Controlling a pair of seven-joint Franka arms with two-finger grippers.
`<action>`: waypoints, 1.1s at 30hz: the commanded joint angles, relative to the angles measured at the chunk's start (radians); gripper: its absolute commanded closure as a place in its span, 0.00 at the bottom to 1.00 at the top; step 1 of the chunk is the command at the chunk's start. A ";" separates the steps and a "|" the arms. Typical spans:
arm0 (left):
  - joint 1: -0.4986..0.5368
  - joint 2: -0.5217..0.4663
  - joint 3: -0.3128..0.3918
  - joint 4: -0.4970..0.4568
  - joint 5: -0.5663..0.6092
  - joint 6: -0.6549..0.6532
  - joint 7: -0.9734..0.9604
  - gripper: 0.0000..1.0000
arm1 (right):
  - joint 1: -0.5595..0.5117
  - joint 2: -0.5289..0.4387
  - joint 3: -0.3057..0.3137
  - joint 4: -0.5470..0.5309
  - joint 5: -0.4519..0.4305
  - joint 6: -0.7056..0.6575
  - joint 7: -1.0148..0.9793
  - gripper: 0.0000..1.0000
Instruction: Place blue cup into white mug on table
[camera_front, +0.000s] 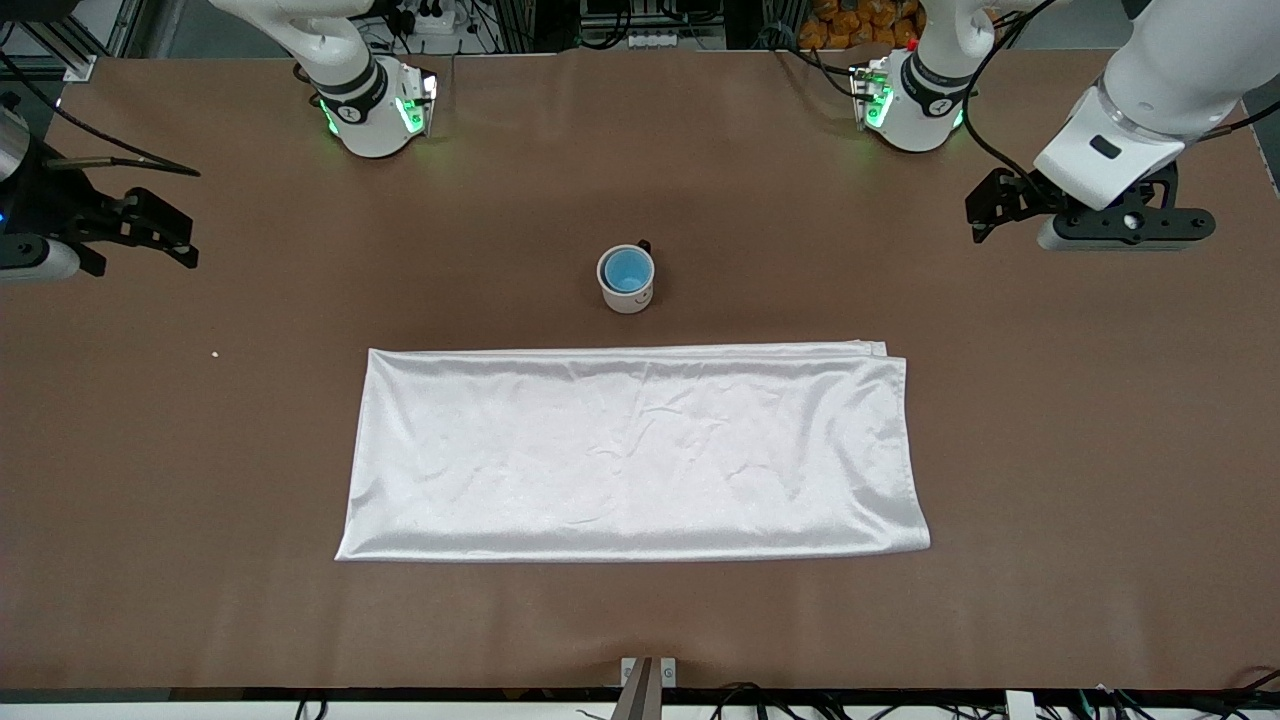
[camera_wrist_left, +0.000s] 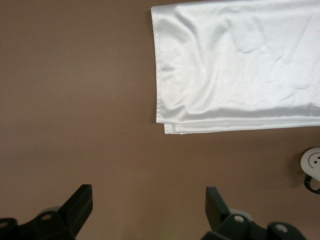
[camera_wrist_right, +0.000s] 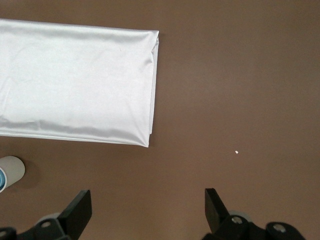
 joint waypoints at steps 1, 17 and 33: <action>0.015 0.012 0.002 0.033 -0.045 0.007 0.016 0.00 | -0.011 0.002 0.008 0.007 0.016 -0.011 0.005 0.00; 0.013 0.079 0.002 0.140 -0.042 -0.012 0.018 0.00 | -0.011 0.002 0.008 0.001 0.016 -0.011 0.005 0.00; 0.013 0.078 0.002 0.140 -0.040 -0.019 0.019 0.00 | -0.011 0.002 0.009 0.000 0.015 -0.009 0.005 0.00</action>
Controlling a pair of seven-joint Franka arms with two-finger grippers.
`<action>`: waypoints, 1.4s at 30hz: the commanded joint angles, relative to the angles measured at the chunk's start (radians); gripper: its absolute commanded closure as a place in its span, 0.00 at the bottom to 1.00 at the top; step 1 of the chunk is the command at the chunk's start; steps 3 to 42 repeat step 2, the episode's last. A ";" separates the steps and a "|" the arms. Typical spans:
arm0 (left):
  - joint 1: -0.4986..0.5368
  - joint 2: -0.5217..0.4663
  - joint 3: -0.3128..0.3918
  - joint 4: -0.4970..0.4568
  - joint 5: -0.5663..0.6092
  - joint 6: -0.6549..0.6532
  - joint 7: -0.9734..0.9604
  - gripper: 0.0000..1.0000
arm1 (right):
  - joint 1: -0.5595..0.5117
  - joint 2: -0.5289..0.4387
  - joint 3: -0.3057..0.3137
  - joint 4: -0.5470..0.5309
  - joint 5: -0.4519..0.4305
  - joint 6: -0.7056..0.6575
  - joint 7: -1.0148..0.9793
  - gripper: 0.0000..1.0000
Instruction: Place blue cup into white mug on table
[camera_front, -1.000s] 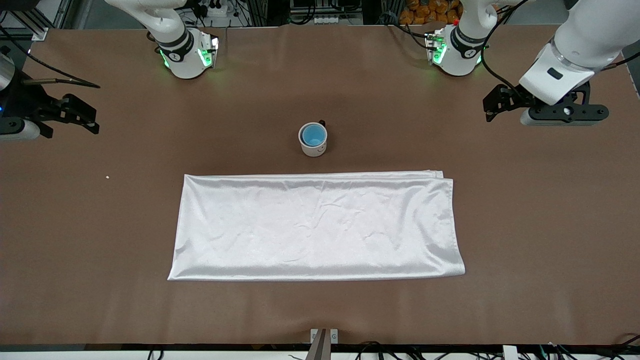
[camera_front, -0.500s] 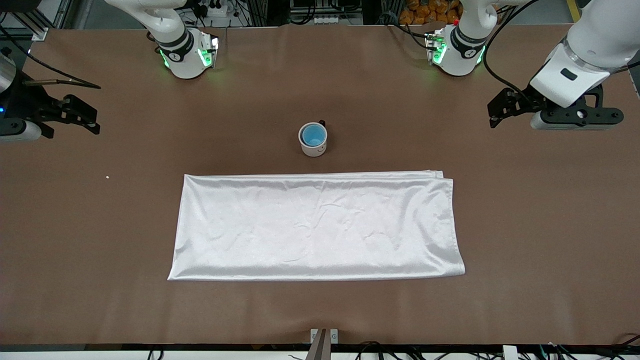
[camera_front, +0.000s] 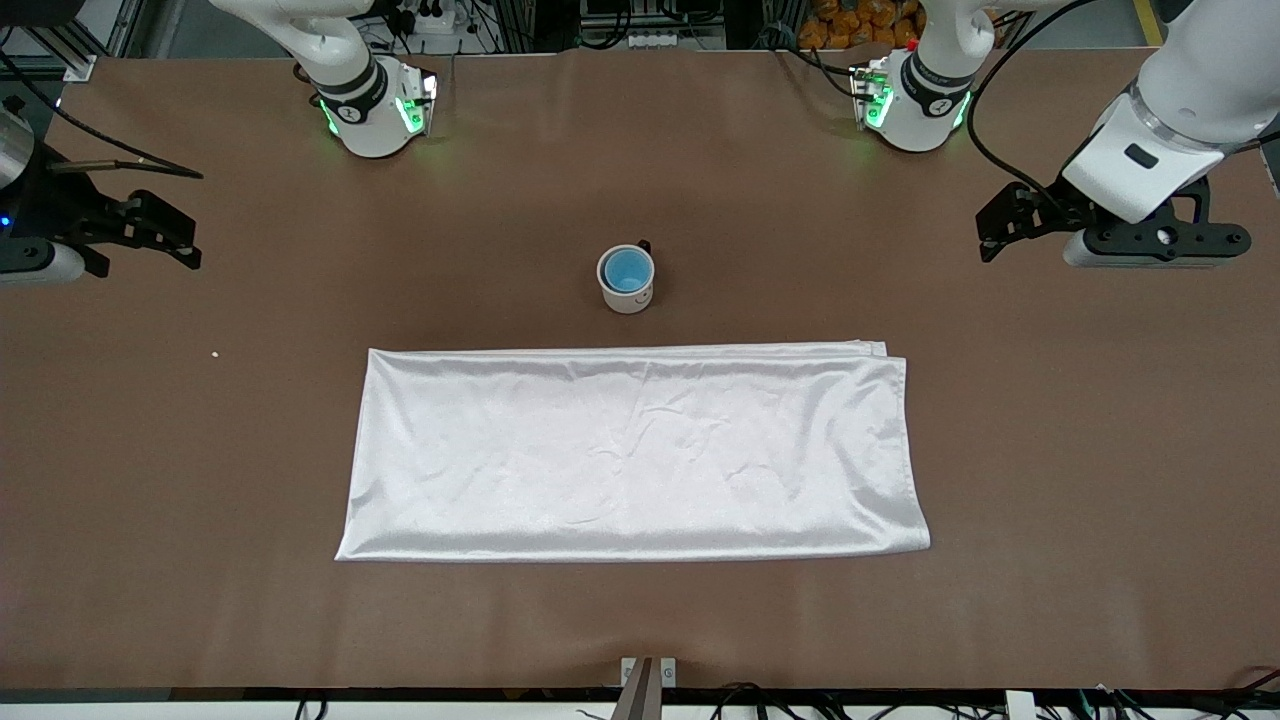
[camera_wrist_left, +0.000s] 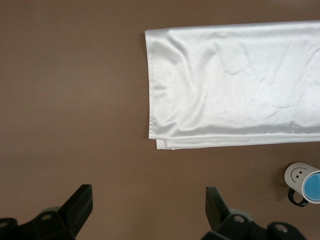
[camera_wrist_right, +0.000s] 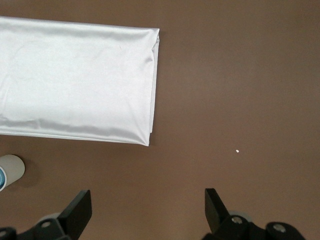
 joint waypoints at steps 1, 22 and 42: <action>0.006 0.009 -0.001 0.026 -0.021 -0.021 0.019 0.00 | -0.011 -0.002 0.008 0.002 0.014 -0.007 0.005 0.00; 0.006 0.009 -0.001 0.024 -0.021 -0.021 0.019 0.00 | -0.009 -0.002 0.008 0.000 0.016 -0.007 0.005 0.00; 0.006 0.009 -0.001 0.024 -0.021 -0.021 0.019 0.00 | -0.009 -0.002 0.008 0.000 0.016 -0.007 0.005 0.00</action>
